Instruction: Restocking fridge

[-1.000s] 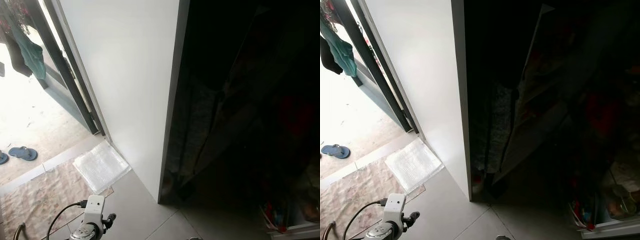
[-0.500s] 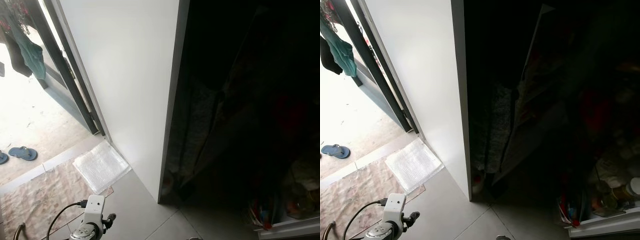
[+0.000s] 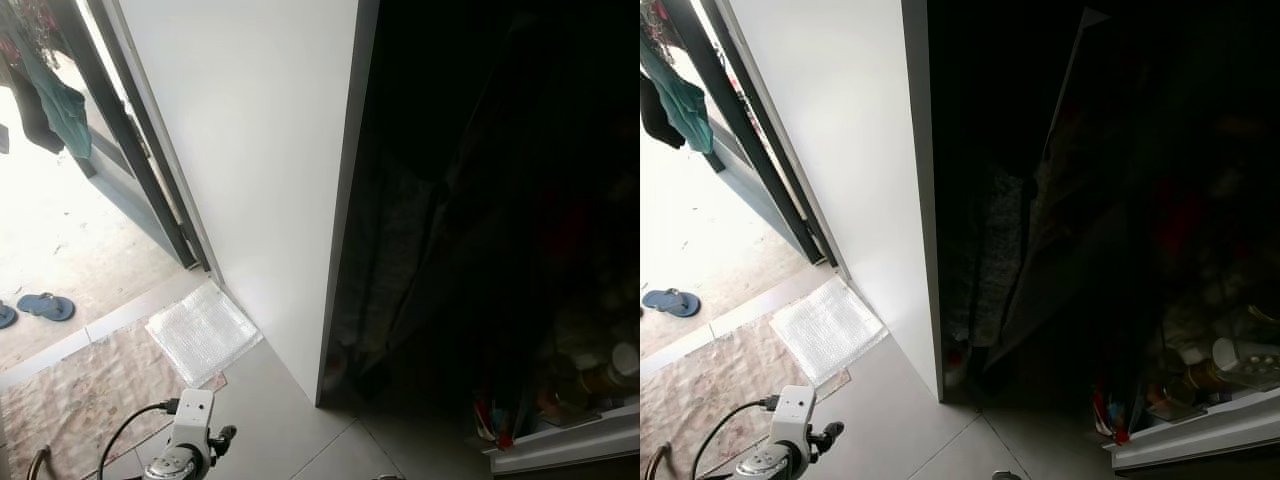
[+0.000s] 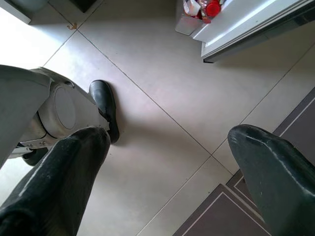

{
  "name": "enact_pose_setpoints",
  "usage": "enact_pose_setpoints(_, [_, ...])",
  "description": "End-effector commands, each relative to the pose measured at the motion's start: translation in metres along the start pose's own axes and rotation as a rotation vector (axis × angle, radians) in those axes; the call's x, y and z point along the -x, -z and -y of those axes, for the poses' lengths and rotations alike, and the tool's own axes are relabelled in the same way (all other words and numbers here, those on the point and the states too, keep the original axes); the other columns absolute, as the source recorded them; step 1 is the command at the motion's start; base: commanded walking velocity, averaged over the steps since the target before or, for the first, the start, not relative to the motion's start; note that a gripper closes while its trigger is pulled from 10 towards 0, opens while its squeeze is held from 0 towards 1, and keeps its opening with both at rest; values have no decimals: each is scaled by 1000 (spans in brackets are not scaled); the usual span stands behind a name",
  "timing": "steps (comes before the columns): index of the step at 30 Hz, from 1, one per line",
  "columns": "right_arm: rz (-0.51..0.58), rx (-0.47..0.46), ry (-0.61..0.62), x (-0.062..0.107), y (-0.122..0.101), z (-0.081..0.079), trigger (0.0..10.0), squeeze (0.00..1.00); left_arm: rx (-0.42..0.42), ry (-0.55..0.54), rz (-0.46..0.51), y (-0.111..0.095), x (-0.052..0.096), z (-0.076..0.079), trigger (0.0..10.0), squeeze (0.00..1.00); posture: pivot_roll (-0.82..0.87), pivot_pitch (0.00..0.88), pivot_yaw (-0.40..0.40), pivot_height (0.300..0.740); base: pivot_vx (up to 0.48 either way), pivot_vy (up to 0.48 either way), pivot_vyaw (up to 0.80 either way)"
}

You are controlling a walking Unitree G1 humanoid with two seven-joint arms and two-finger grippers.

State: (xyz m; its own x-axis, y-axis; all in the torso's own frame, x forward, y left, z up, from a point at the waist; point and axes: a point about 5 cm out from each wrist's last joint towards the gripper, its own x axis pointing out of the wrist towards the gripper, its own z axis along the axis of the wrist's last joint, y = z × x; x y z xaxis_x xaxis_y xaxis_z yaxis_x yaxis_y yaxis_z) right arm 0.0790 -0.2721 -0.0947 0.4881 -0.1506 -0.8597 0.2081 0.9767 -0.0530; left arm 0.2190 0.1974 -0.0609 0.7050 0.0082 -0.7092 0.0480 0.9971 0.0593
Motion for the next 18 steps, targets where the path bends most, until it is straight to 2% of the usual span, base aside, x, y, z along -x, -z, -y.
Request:
enact_pose_setpoints(1, [-23, -47, 30, 3, 9, 3, 10000, 0, -18, 6, -21, 5, 1, 1, 10000, 0, -253, 131, 17, 740, 0, 0, 0])
enact_pose_setpoints(12, [-16, -117, 78, 4, 11, 5, 10000, 0, -21, 3, -26, 7, 2, -1, 10000, 0, -252, 132, 17, 740, 0, 0, 0])
enact_pose_setpoints(14, [-8, -173, 95, 4, 12, 6, 10000, 0, -26, 3, -28, 7, 2, -1, 10000, 0, -252, 132, 17, 740, 0, 0, 0])
enact_pose_setpoints(17, [25, -352, 149, 5, 15, 6, 10000, 0, -36, 2, -33, 7, 2, -3, 10000, 0, -252, 133, 20, 740, 0, 0, 0])
enact_pose_setpoints(18, [33, -387, 161, 5, 16, 6, 10000, 0, -37, 1, -34, 7, 2, -3, 10000, 0, -252, 133, 20, 740, 0, 0, 0])
